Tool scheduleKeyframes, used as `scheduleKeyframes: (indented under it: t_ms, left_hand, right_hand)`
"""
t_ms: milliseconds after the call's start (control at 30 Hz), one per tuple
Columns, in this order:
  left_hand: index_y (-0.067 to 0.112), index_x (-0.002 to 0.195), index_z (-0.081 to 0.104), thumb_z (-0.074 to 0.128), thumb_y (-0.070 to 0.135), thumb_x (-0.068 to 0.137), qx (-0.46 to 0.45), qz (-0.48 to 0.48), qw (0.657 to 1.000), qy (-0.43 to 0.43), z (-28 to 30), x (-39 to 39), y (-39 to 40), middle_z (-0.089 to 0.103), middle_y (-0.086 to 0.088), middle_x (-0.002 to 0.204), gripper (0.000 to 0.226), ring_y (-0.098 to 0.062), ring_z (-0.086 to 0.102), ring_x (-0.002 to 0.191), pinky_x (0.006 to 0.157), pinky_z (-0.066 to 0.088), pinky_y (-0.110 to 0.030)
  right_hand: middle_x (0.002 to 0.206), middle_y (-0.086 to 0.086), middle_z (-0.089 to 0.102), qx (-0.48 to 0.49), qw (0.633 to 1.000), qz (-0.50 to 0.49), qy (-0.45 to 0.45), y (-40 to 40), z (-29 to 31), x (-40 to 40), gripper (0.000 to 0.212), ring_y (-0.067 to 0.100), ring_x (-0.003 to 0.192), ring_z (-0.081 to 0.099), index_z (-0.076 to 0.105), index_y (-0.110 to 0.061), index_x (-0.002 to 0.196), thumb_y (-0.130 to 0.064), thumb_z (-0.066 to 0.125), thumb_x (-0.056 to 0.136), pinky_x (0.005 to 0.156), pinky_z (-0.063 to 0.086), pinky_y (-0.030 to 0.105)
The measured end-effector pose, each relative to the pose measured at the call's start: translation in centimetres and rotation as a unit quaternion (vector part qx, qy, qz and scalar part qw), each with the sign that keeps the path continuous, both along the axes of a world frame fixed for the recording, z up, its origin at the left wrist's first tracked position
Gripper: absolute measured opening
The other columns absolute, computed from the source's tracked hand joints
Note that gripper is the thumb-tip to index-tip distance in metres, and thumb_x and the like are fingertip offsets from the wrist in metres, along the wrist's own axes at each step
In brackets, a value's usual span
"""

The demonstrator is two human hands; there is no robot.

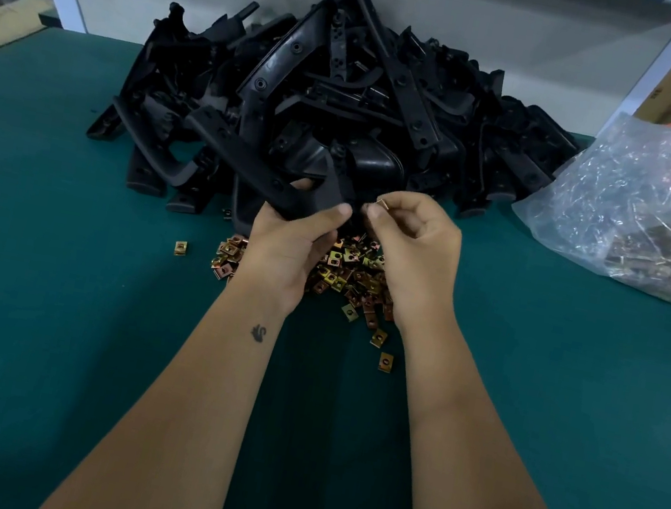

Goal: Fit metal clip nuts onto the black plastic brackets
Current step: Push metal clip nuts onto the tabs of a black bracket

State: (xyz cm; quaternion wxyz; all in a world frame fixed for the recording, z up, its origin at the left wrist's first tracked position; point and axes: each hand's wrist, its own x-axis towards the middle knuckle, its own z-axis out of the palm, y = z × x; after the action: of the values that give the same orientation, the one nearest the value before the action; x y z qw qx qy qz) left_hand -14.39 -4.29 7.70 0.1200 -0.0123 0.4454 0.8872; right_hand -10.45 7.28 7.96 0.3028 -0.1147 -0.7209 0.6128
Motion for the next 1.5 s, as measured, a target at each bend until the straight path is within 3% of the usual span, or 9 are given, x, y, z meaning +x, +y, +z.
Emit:
scheduleKeyframes:
  t_ms: [167, 333, 600, 700, 800, 933, 1167, 1500]
  left_hand:
    - [0.019, 0.102, 0.062, 0.067, -0.003, 0.089, -0.004, 0.015, 1.0, -0.018, -0.1, 0.0, 0.1, 0.072, 0.001, 0.096, 0.026, -0.004, 0.072, 0.073, 0.064, 0.054, -0.019]
    - [0.023, 0.1, 0.064, 0.068, 0.002, 0.089, -0.016, 0.014, 1.0, -0.023, -0.2, -0.3, -0.1, 0.074, 0.004, 0.089, 0.024, -0.008, 0.071, 0.073, 0.059, 0.054, -0.021]
    - [0.031, 0.104, 0.062, 0.082, 0.015, 0.079, -0.072, 0.011, 0.997, 0.013, -0.1, -0.3, -0.2, 0.076, 0.013, 0.09, 0.036, -0.001, 0.07, 0.076, 0.052, 0.048, -0.02]
    - [0.031, 0.104, 0.063, 0.081, 0.013, 0.08, -0.058, 0.029, 0.998, 0.014, -0.1, -0.4, -0.4, 0.075, 0.006, 0.101, 0.035, -0.005, 0.069, 0.08, 0.049, 0.044, -0.02]
    - [0.033, 0.105, 0.064, 0.08, 0.014, 0.08, -0.05, 0.033, 0.998, 0.02, -0.1, -0.4, -0.6, 0.074, 0.007, 0.106, 0.036, -0.005, 0.069, 0.084, 0.049, 0.042, -0.019]
    - [0.033, 0.106, 0.065, 0.08, 0.017, 0.079, -0.047, 0.014, 0.998, 0.028, 0.1, -0.2, -0.4, 0.073, 0.005, 0.11, 0.035, -0.008, 0.067, 0.09, 0.048, 0.041, -0.019]
    - [0.032, 0.097, 0.066, 0.076, 0.02, 0.086, -0.043, -0.03, 0.998, 0.033, 0.3, 0.2, -0.3, 0.076, 0.01, 0.096, 0.02, -0.005, 0.067, 0.076, 0.045, 0.037, -0.018]
    - [0.031, 0.093, 0.068, 0.075, 0.02, 0.086, -0.05, -0.041, 0.998, 0.021, 0.5, 0.4, -0.3, 0.075, 0.009, 0.094, 0.015, -0.006, 0.065, 0.073, 0.043, 0.036, -0.017]
  right_hand:
    - [0.079, -0.017, 0.072, 0.015, 1.0, 0.018, 0.019, -0.6, 0.1, 0.1, 0.014, -0.003, 0.078, 0.066, 0.073, -0.027, 0.083, -0.015, 0.071, 0.088, 0.071, 0.048, 0.01]
    - [0.076, -0.008, 0.072, -0.002, 1.0, 0.02, 0.012, -0.5, 0.1, 0.1, 0.017, 0.004, 0.071, 0.065, 0.073, -0.024, 0.084, -0.009, 0.066, 0.091, 0.072, 0.055, 0.021]
    - [0.08, -0.001, 0.071, -0.029, 0.999, 0.018, 0.015, -0.4, 0.2, 0.0, 0.012, 0.007, 0.069, 0.065, 0.068, -0.017, 0.089, -0.007, 0.061, 0.094, 0.068, 0.053, 0.02]
    - [0.081, -0.008, 0.069, -0.017, 1.0, -0.014, 0.012, -0.4, 0.2, 0.0, 0.015, 0.002, 0.076, 0.063, 0.067, -0.023, 0.085, -0.012, 0.062, 0.093, 0.073, 0.052, 0.021]
    - [0.074, -0.016, 0.066, -0.019, 0.999, -0.033, 0.009, -0.3, 0.2, 0.1, 0.018, -0.005, 0.072, 0.058, 0.069, -0.028, 0.08, -0.015, 0.066, 0.091, 0.07, 0.048, 0.013]
    - [0.072, -0.008, 0.069, -0.082, 0.996, -0.018, 0.007, -0.1, 0.4, 0.2, 0.015, 0.003, 0.071, 0.063, 0.071, -0.019, 0.084, -0.009, 0.064, 0.093, 0.069, 0.052, 0.019]
    - [0.074, 0.004, 0.071, -0.229, 0.972, 0.055, 0.022, 0.1, 0.9, 0.4, 0.011, 0.013, 0.067, 0.062, 0.073, -0.01, 0.083, -0.007, 0.065, 0.092, 0.065, 0.053, 0.024]
    - [0.069, 0.003, 0.067, -0.257, 0.963, 0.076, 0.026, 0.0, 1.3, 0.6, 0.013, 0.012, 0.063, 0.059, 0.069, -0.008, 0.08, -0.01, 0.066, 0.092, 0.061, 0.051, 0.023]
